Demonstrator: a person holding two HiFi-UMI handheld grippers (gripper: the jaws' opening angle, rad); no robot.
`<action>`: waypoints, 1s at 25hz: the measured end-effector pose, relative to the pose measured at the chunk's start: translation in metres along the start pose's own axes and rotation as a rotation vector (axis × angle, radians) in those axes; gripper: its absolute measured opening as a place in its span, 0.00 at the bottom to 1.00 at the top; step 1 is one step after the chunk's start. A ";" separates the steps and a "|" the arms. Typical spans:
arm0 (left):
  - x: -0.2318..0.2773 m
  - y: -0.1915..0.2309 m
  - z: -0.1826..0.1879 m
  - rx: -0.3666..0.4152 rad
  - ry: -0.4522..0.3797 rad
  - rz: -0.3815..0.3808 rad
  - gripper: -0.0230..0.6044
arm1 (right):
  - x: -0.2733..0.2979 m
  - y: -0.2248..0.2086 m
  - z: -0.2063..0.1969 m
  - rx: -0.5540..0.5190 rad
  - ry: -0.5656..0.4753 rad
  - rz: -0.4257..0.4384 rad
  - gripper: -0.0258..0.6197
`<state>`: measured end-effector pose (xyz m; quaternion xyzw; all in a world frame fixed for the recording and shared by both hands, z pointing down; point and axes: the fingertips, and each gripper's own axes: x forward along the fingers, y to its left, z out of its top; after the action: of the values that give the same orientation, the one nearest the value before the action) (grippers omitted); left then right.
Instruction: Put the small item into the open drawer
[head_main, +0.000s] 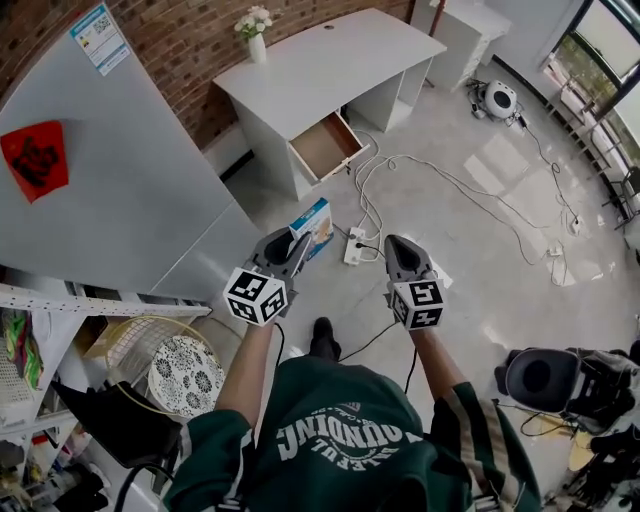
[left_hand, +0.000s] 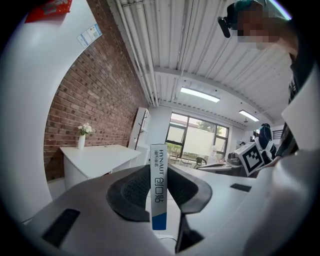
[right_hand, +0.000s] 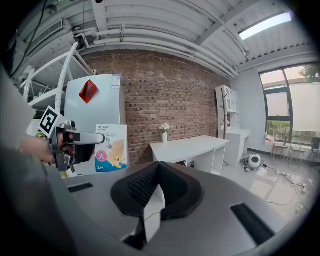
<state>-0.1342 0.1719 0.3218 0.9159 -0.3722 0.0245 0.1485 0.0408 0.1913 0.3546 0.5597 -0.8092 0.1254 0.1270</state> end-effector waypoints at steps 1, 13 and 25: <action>0.004 0.007 0.003 -0.002 -0.001 -0.003 0.20 | 0.007 -0.001 0.004 0.000 -0.001 -0.006 0.08; 0.051 0.050 0.003 -0.003 0.028 -0.079 0.20 | 0.053 -0.017 0.016 0.025 -0.005 -0.072 0.08; 0.100 0.072 0.014 0.010 0.035 -0.076 0.20 | 0.101 -0.048 0.027 0.026 -0.019 -0.047 0.08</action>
<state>-0.1125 0.0519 0.3424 0.9295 -0.3345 0.0365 0.1513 0.0495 0.0772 0.3668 0.5814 -0.7953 0.1275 0.1150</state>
